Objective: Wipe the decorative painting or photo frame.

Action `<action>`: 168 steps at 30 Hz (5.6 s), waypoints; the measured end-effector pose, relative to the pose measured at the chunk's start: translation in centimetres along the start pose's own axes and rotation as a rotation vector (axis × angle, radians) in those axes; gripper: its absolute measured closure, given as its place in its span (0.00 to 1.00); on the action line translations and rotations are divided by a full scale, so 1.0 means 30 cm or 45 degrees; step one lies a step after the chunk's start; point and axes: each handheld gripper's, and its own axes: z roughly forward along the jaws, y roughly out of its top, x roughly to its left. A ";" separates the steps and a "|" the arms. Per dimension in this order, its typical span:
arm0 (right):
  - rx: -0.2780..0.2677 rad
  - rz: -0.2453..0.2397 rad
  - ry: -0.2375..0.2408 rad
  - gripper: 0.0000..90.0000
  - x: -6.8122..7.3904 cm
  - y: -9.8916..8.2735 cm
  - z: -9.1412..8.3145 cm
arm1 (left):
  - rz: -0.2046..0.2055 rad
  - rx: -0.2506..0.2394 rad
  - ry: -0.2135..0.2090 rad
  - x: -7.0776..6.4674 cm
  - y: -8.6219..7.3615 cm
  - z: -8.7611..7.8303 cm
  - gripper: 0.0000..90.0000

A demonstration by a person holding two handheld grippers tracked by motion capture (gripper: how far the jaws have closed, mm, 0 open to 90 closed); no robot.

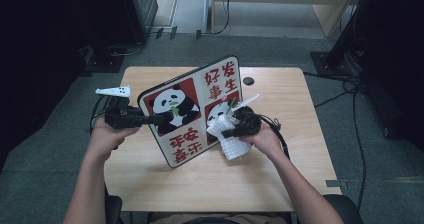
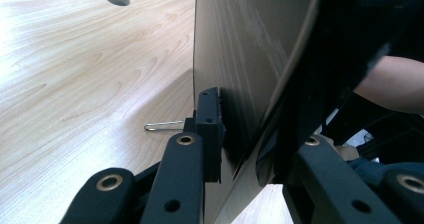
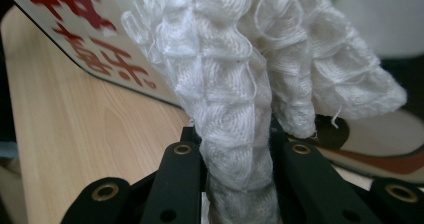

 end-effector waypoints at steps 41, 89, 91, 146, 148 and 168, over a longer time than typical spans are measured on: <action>-0.150 -0.141 -0.033 0.87 0.161 0.332 -0.304 | -0.003 0.002 -0.004 0.004 0.001 0.001 0.85; -0.069 -0.226 -0.120 0.86 0.272 0.553 -0.355 | -0.014 -0.019 -0.042 0.022 -0.007 0.003 0.84; -0.073 -0.222 -0.108 0.86 0.268 0.547 -0.347 | -0.015 -0.018 -0.042 0.022 -0.007 0.003 0.84; -0.124 -0.150 -0.021 0.85 0.197 0.350 -0.201 | -0.010 -0.017 -0.053 0.024 -0.008 0.003 0.84; -0.128 -0.153 -0.017 0.85 0.194 0.344 -0.198 | -0.012 -0.017 -0.052 0.024 -0.008 0.003 0.84; -0.122 -0.137 0.001 0.84 0.181 0.296 -0.158 | -0.004 -0.013 -0.041 0.021 -0.006 0.004 0.84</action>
